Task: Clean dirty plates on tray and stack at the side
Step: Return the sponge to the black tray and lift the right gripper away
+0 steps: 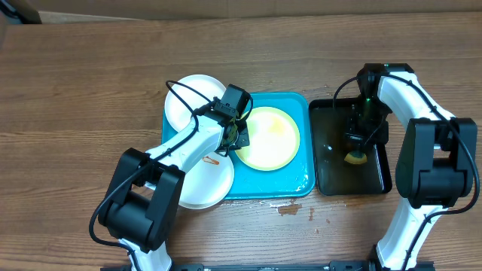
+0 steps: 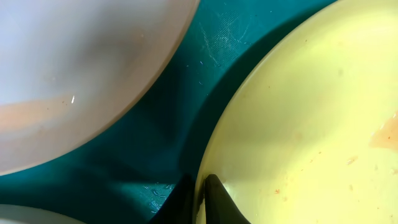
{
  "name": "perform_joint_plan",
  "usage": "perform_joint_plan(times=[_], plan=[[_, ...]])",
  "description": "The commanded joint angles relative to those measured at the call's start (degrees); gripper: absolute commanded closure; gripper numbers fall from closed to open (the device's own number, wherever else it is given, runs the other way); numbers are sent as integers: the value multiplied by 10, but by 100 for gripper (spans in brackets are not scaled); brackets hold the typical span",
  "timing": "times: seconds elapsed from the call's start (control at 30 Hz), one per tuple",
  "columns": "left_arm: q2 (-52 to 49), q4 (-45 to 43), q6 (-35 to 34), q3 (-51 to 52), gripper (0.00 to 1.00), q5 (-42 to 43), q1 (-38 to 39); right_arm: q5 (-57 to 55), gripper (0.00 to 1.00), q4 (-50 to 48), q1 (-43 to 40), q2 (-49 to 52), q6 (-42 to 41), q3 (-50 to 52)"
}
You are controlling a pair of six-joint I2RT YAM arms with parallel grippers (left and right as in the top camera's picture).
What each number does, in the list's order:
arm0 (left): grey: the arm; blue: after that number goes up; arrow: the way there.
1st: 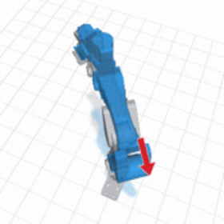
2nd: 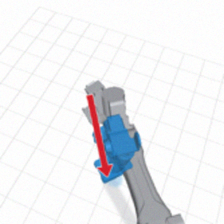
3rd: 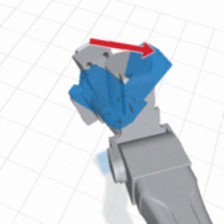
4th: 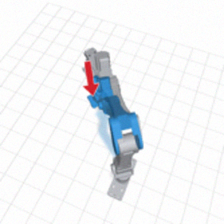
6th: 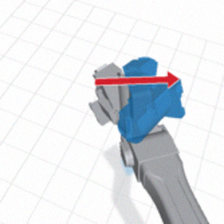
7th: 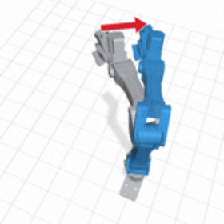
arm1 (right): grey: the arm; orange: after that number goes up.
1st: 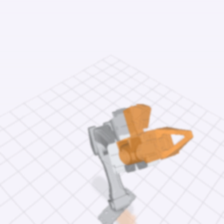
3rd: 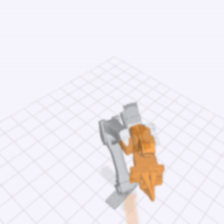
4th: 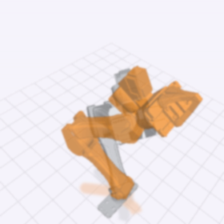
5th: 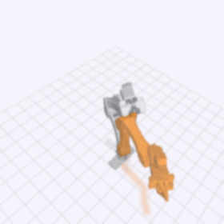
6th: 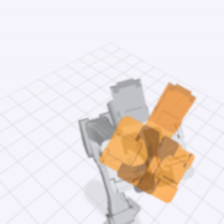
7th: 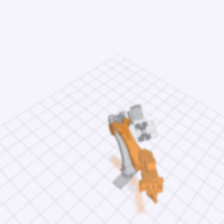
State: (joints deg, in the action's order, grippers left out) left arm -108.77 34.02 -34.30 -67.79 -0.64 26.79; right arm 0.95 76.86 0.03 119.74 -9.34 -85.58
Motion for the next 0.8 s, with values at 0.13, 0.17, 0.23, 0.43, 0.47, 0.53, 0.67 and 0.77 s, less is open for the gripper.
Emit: perform_joint_plan(times=[0.13, 0.17, 0.23, 0.43, 0.47, 0.53, 0.67, 0.77], plan=[[-6, 0, 11, 2, 82, 3, -1, -9, 67, -2, -1, -22, -14, -5], [-6, 0, 11, 2, 80, 3, -1, -9, 67, 0, -1, -22, -13, -11], [-6, 0, 11, 1, 73, 5, -1, -9, 65, 8, -3, -22, -12, -31], [-6, 0, 11, 1, 67, 5, -1, -9, 44, 35, -29, -22, -12, -129], [-6, 0, 11, 1, 68, 5, -1, -9, 44, 39, -40, -22, -12, -149], [-6, 0, 11, 1, 69, 5, -1, -9, 44, 45, -63, -22, -12, -183], [-6, 0, 11, 1, 76, 6, -1, -6, 40, 46, -121, -22, -30, -222], [-6, 0, 11, 1, 85, 7, -1, -6, 0, 45, -158, -22, -30, -221]])
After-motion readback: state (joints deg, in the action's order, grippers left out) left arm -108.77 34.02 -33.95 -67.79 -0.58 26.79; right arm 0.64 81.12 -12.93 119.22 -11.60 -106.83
